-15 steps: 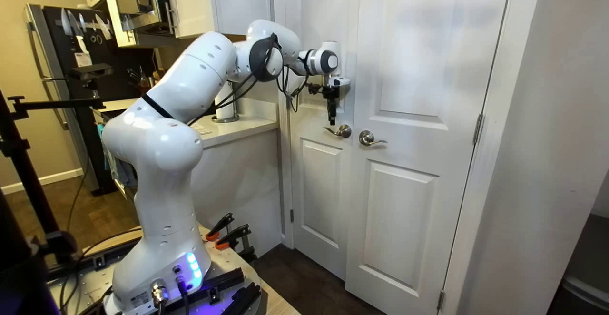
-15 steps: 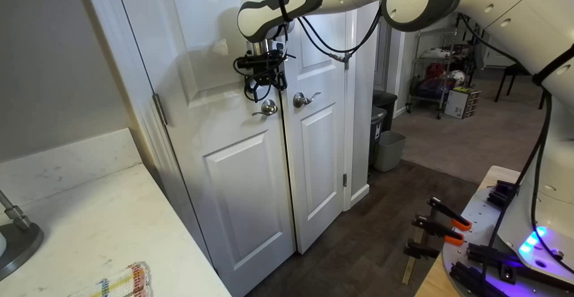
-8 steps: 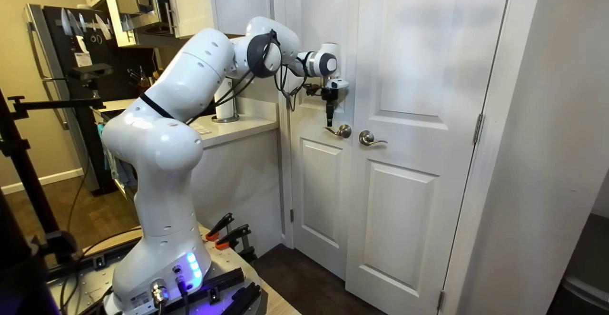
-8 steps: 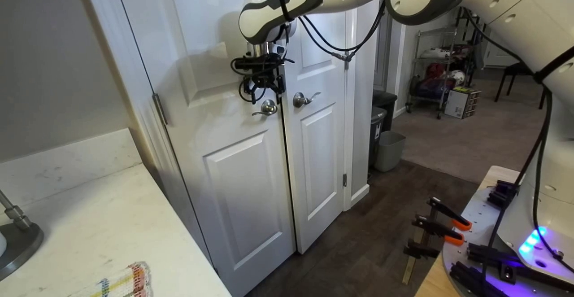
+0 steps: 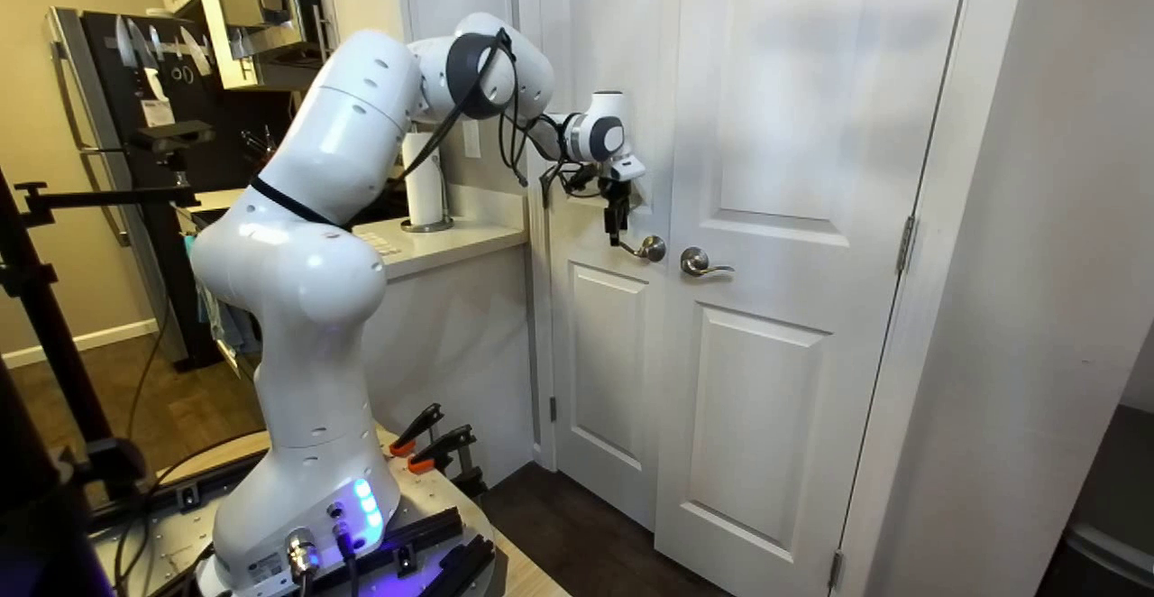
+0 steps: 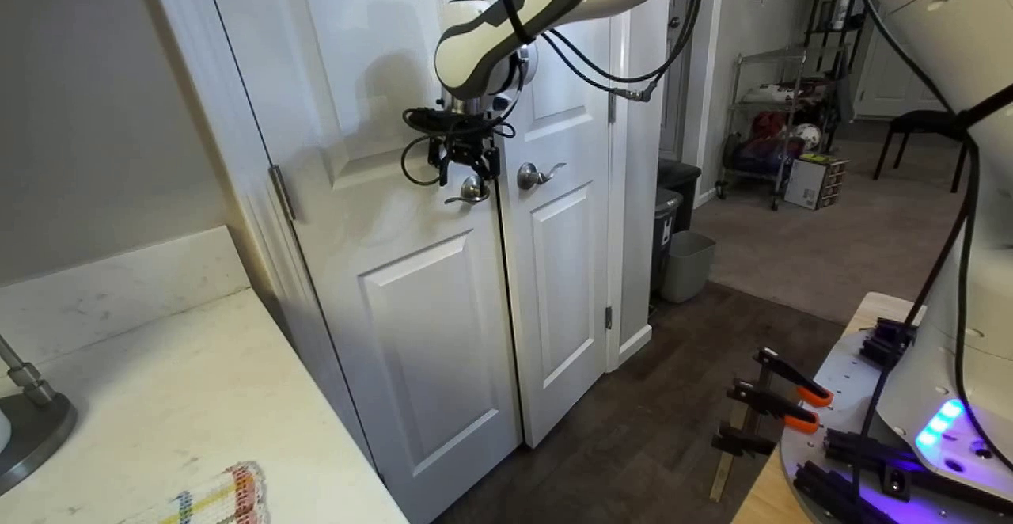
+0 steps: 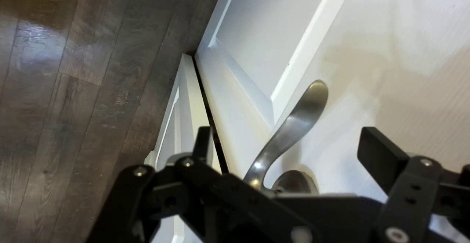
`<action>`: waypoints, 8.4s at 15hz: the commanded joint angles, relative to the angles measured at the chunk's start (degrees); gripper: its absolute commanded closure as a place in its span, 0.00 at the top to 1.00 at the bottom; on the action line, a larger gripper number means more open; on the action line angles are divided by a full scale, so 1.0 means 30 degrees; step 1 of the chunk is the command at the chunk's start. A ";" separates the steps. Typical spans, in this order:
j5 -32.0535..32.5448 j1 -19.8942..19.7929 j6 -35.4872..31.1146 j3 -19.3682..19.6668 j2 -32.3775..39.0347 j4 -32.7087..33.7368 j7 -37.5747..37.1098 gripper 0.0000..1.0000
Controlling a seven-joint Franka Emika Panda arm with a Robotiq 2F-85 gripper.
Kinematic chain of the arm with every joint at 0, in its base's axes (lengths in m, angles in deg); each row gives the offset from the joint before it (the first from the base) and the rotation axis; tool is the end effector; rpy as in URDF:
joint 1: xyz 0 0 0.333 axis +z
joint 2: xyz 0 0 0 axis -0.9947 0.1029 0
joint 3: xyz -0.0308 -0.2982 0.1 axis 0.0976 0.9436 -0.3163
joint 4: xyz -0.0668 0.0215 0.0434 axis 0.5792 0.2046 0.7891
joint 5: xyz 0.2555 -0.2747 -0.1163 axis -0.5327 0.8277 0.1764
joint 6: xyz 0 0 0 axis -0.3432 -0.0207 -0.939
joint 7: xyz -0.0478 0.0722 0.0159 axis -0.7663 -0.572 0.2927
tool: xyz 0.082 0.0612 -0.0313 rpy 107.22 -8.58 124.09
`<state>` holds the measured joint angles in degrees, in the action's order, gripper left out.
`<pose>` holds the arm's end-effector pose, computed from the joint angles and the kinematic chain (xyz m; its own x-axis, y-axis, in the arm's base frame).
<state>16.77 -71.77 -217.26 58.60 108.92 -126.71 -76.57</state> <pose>0.7331 0.1374 0.3506 0.4127 -0.9100 0.0395 -0.8892 -0.4119 -0.1991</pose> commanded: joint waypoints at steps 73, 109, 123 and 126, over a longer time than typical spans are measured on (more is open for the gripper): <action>0.2494 0.1068 -0.8315 -0.0794 -0.6671 -0.9109 -0.2827 1.00; -0.9018 -0.4684 -0.7335 0.0040 -1.1391 -1.5383 -0.0253 1.00; -1.8667 -0.5538 -0.8388 -0.1158 -0.6849 -0.9762 0.2311 1.00; -1.9748 -0.5264 -0.7624 -0.0979 -0.6478 -0.9145 0.3183 1.00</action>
<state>-38.70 -86.92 -242.41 56.13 88.13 -156.50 -70.61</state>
